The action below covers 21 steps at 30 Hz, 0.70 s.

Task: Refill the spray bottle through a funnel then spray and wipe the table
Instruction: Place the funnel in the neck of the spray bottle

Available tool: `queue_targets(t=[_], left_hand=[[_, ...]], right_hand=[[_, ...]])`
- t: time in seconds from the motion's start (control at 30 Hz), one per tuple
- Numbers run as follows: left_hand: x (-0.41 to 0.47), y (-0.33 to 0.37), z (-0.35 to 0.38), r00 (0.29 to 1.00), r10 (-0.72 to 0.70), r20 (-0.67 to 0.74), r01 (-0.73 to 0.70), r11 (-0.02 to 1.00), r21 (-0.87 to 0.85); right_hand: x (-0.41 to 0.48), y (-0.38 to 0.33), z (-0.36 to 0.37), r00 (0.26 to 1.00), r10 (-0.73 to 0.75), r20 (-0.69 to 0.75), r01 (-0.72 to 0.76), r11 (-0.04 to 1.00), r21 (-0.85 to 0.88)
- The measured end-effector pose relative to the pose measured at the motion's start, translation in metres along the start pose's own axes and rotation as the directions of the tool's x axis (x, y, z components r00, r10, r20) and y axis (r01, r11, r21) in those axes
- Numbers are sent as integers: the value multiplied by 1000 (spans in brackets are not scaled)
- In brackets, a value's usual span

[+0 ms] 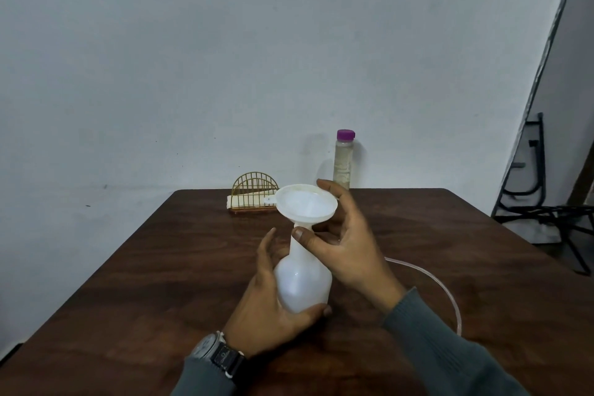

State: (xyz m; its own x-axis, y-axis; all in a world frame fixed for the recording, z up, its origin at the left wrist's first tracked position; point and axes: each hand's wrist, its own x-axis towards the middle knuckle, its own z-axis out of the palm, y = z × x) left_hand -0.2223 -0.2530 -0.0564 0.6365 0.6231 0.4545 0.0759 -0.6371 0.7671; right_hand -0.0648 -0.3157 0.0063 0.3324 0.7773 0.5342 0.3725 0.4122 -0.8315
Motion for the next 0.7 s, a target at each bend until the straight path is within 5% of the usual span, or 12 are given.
queue_targets(t=[0.33, 0.47, 0.6, 0.7], left_hand=[[-1, 5, -1, 1000, 21, -17, -21, 1000, 1], [-2, 1, -4, 990, 112, -86, -124, 981, -151], [11, -11, -13, 947, -38, -320, -80, 934, -348], [28, -21, -23, 919, -140, -369, 5, 938, -345]], right_hand=[[-4, -4, -8, 997, 71, 35, -70, 997, -18], [-9, 0, -22, 985, 115, 129, -120, 992, 37], [-11, -1, -44, 978, 161, 132, -160, 987, -13], [0, -2, -60, 979, 200, 28, -202, 977, 66]])
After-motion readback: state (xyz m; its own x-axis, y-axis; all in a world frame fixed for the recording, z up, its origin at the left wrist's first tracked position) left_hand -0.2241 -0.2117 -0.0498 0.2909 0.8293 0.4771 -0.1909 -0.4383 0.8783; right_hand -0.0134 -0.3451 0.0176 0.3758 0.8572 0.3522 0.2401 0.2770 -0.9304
